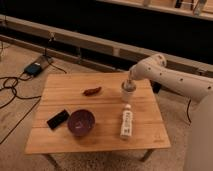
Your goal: Place the white sponge in the ceramic cup
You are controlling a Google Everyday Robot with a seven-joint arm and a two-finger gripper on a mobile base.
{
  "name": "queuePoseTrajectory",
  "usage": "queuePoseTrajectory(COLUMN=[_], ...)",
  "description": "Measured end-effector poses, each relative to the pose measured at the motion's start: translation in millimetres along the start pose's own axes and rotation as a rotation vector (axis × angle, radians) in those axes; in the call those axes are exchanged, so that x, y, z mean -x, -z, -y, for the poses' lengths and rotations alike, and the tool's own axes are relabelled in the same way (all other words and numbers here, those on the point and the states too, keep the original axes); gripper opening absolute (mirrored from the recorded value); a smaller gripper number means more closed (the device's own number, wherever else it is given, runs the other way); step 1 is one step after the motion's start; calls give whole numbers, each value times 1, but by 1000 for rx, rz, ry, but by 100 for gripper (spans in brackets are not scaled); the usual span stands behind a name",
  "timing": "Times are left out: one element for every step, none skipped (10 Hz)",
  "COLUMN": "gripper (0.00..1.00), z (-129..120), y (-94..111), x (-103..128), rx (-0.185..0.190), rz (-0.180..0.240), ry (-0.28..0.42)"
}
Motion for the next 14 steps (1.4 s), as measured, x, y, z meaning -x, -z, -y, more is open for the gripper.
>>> queuePoseTrajectory(gripper=[3, 11, 21, 29, 39, 52, 60, 69, 72, 72, 72, 72, 72, 72], z=[0, -2, -3, -4, -5, -6, -7, -8, -9, -10, -11, -12, -13, -13], y=[-2, -3, -4, -5, -6, -6, -6, -6, -7, -7, -8, -8, -9, -9], x=[-3, -5, -6, -7, -8, -9, -9, -11, -13, -15, -16, -18, -19, -19], rx=[-4, -5, -7, -7, -8, -8, -8, -9, -9, -9, -9, -10, -11, -11], rz=[-4, -9, -12, -13, -15, -17, -17, -20, -23, -27, -29, -32, -33, -32], ry=[6, 11, 15, 17, 19, 20, 21, 21, 22, 23, 24, 25, 25, 25])
